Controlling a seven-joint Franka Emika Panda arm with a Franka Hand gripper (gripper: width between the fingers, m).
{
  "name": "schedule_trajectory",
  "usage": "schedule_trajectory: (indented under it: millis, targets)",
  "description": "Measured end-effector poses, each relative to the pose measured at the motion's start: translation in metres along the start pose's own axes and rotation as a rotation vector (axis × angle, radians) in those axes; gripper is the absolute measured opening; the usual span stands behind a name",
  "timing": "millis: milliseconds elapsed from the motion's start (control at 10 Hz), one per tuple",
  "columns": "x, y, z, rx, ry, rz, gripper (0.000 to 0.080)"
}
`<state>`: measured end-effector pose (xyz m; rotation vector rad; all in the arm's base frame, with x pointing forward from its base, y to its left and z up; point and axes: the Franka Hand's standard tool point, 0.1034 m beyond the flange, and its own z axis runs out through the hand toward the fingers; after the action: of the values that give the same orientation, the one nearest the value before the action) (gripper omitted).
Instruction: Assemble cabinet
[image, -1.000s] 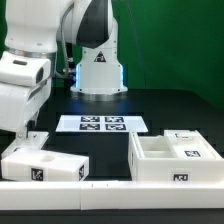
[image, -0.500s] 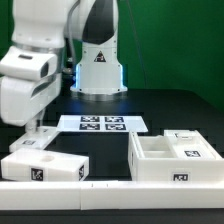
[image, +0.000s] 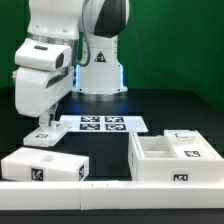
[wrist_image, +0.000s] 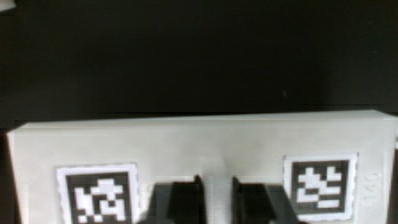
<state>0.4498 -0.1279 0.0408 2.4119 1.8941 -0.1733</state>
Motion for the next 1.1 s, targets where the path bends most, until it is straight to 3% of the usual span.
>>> schedule_trajectory:
  millis: [100,300,500,900,1000,1100]
  targets:
    - [0.000,0.000,-0.002,-0.015,0.009,0.060,0.0061]
    - [0.003,-0.011,-0.017,-0.077,0.051,0.252,0.0061]
    - [0.020,-0.012,-0.021,-0.042,0.077,0.648,0.0061]
    - [0.025,-0.011,-0.023,-0.027,0.095,0.929,0.0061]
    - [0.037,-0.010,-0.032,-0.028,0.113,1.082,0.0061]
    - [0.050,-0.016,-0.039,-0.002,0.138,1.337,0.0061]
